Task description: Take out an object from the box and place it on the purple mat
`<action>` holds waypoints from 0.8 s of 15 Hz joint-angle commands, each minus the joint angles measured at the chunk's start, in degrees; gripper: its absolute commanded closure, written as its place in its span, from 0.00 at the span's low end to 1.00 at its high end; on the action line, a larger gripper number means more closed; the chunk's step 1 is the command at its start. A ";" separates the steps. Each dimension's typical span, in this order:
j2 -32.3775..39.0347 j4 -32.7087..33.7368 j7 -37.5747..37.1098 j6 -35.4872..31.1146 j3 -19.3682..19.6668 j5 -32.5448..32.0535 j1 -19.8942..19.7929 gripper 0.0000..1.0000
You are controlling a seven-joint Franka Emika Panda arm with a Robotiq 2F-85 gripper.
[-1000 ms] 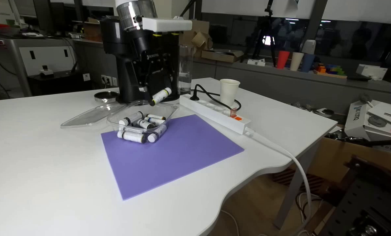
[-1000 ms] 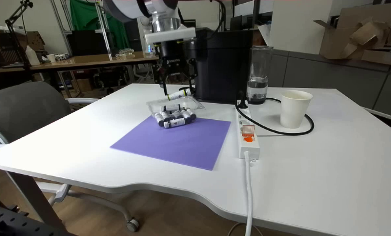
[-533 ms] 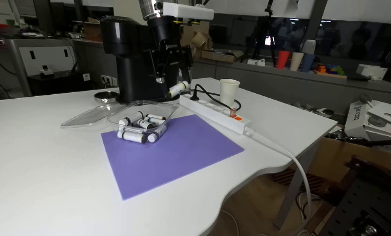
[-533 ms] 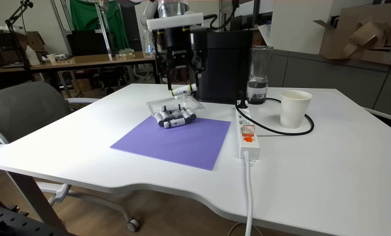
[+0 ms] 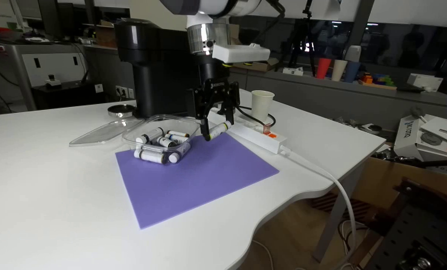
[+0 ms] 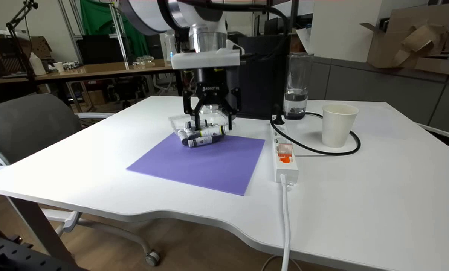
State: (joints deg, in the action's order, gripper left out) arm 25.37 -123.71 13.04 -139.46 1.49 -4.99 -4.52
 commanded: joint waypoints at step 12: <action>3.50 -7.55 -0.96 -16.15 -1.81 7.82 -3.36 0.00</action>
State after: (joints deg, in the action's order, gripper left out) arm 29.39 -130.62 13.04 -154.50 0.43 2.17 -6.78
